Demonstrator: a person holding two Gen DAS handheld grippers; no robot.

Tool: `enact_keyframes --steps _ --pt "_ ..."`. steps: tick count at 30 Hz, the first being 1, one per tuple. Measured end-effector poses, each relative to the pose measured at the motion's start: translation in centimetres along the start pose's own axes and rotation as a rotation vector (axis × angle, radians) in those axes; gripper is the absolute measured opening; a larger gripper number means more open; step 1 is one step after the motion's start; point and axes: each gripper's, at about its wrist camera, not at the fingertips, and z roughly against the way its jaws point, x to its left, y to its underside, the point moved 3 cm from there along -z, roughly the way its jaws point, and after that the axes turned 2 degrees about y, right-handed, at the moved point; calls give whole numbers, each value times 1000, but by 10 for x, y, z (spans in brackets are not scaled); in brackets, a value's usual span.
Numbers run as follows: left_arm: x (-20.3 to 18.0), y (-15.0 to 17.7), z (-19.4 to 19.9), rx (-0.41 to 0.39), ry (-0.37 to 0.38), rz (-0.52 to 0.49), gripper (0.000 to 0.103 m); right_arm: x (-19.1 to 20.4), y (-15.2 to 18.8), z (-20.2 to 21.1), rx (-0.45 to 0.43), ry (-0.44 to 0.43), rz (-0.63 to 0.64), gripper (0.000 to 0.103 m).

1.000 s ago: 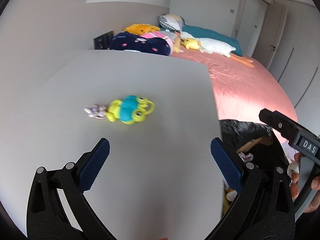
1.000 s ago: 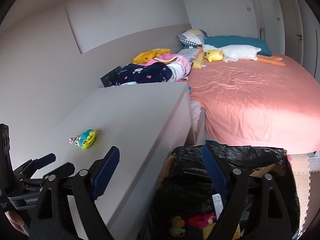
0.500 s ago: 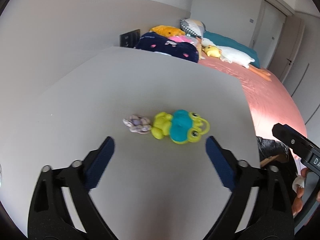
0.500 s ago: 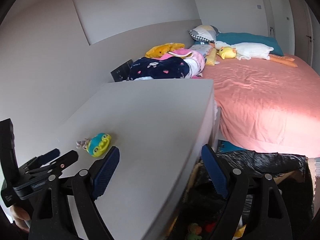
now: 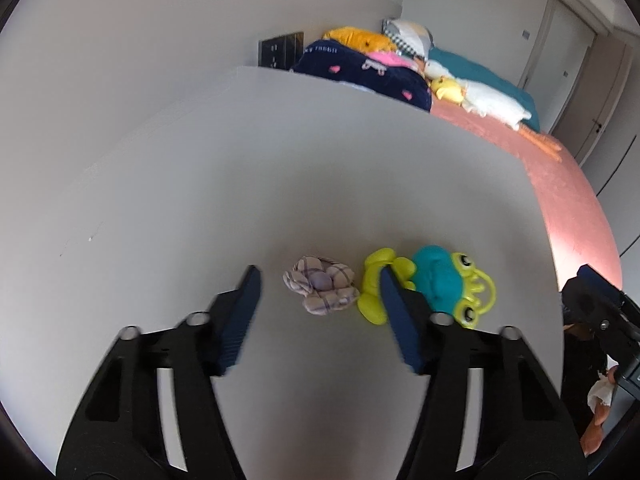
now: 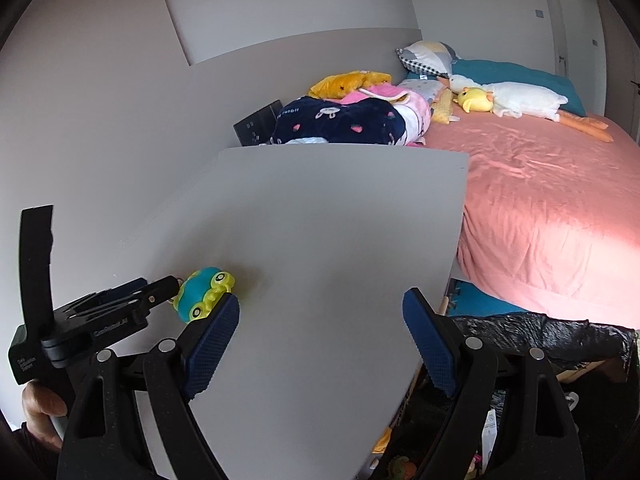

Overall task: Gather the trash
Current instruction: 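Grasp the lilac plush with the left tool while the right tool grasps the frog toy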

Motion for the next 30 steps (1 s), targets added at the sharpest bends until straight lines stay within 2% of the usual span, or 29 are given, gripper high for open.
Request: enact_keyframes --steps 1,6,7,9,15,23,30 --pt "1 -1 -3 14 1 2 46 1 0 -2 2 -1 0 84" --pt "1 -4 -12 26 -29 -29 43 7 -2 -9 13 -9 12 84" --pt "0 -4 -12 23 -38 -40 37 9 -3 -11 17 -12 16 84" --pt "0 -3 -12 14 -61 -54 31 13 -2 -14 26 -16 24 84" --pt "11 -8 -1 -14 -68 -19 15 35 2 -24 64 -44 76 84" --pt "27 -14 13 -41 -89 13 12 58 3 -39 118 -84 88 84" --pt "46 -20 29 -73 -71 70 10 86 3 -61 178 -115 83 84"
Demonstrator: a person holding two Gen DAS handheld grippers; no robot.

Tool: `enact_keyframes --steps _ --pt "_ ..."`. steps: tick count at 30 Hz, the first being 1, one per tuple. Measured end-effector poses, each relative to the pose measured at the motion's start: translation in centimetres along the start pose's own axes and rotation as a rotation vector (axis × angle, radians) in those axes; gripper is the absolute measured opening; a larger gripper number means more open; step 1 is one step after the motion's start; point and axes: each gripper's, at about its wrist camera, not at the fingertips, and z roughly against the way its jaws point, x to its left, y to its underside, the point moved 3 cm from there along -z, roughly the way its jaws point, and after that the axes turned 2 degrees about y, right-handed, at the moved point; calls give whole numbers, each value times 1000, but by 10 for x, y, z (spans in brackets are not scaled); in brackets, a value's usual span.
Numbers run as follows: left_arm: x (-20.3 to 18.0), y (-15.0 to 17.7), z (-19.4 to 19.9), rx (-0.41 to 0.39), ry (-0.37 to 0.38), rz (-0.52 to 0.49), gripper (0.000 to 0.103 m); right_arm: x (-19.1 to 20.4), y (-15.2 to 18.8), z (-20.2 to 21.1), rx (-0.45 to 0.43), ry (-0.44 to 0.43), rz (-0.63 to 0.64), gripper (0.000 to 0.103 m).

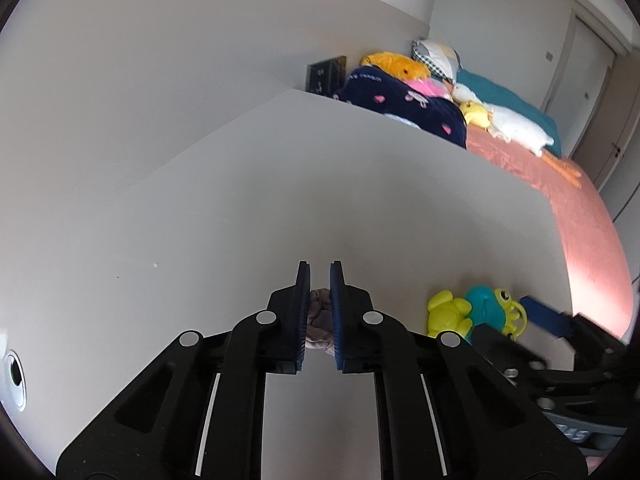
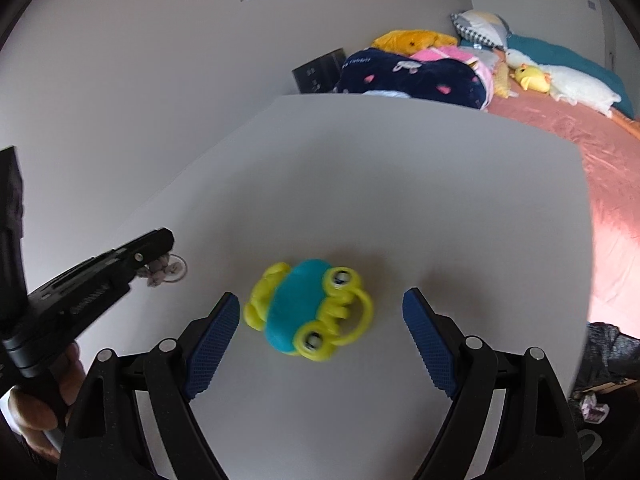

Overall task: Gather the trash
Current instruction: 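Grasp the lilac plush with the left tool while the right tool grasps the frog toy, then carry the lilac plush and frog toy over the trash bag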

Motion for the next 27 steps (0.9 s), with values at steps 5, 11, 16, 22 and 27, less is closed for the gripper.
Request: enact_keyframes --steps 5,11,16,22,27 --pt "10 -5 8 -21 10 31 9 14 3 -9 2 43 52 69" --pt "12 -8 11 -28 19 41 9 20 7 -7 4 39 72 61" --pt "11 -7 13 -31 29 45 9 16 9 -2 -4 37 57 61" --pt "2 -6 16 -23 54 45 9 11 7 14 -24 33 51 61" --pt "-11 -6 30 -39 49 21 9 6 6 35 -60 24 39 61"
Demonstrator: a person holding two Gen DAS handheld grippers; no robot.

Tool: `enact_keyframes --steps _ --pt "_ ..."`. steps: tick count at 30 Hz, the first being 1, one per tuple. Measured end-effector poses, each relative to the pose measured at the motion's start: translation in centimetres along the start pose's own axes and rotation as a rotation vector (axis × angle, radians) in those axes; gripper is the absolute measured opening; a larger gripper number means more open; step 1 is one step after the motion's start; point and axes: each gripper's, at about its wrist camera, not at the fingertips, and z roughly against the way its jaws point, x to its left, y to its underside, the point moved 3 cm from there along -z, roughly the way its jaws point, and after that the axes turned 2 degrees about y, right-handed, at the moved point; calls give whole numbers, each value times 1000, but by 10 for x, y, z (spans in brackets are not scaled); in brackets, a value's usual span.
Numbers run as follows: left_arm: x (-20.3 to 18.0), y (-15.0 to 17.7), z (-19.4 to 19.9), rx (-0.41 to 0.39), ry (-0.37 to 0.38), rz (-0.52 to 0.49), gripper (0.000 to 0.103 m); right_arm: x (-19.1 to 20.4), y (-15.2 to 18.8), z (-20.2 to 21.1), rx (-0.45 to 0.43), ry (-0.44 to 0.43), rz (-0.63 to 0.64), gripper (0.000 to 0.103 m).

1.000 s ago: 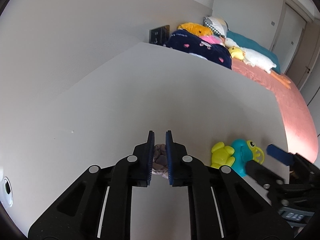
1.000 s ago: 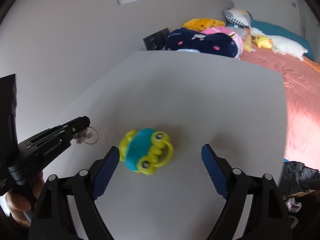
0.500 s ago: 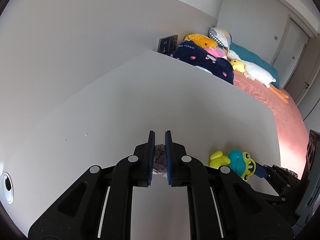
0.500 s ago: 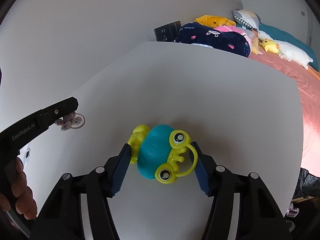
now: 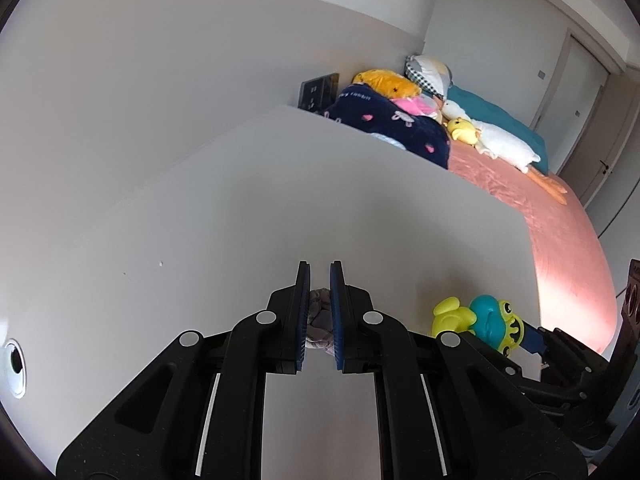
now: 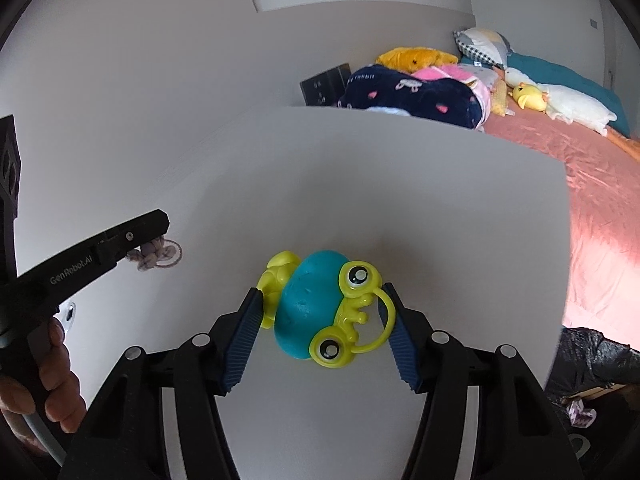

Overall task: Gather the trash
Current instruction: 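Carry the lilac plush and frog toy over the trash bag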

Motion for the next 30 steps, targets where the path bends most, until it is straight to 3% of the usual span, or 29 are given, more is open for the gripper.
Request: enact_keyframes --steps 30 --pt "-90 49 64 -30 48 -84 9 -43 53 118 -107 -25 -54 61"
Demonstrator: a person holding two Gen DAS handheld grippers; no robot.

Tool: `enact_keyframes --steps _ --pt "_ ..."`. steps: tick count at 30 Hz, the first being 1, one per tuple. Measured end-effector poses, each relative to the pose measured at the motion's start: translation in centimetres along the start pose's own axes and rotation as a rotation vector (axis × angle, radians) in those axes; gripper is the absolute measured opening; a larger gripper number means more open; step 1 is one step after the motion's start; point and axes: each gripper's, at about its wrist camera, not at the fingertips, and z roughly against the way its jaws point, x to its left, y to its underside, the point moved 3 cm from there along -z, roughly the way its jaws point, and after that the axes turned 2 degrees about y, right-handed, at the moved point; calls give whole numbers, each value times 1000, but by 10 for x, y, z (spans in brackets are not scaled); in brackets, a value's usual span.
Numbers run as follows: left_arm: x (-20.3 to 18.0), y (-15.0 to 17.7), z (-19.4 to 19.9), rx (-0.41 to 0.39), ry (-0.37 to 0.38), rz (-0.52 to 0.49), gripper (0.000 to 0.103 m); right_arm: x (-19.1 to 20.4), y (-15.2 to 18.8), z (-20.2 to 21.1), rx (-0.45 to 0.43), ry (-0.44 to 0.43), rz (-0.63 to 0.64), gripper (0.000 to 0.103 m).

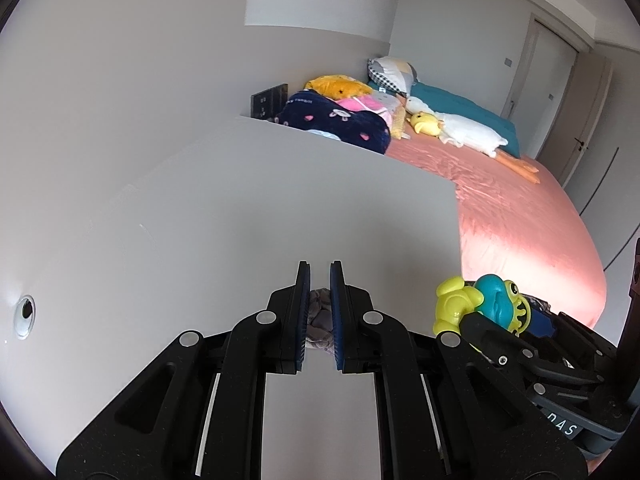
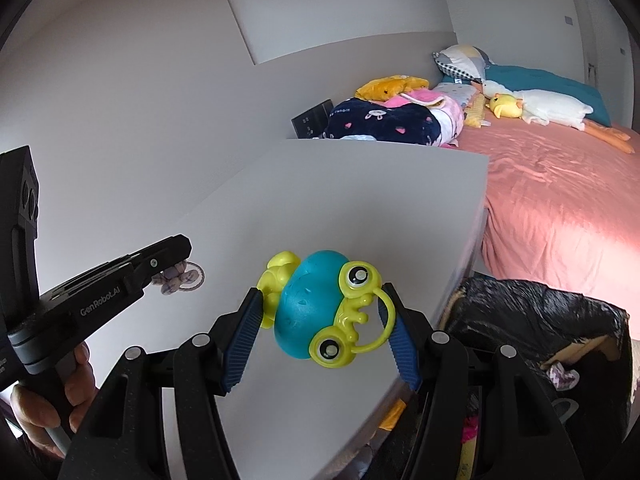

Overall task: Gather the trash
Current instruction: 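Carry the lilac plush and frog toy over the trash bag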

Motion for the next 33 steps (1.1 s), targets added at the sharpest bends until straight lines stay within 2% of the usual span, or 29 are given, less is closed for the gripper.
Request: enact_keyframes --steps 15,33 --pt "-51 19 10 7 43 -55 9 -40 24 43 -41 31 -51 61" --pt "-127 26 -8 40 136 -148 10 -115 34 87 -86 121 -146 61"
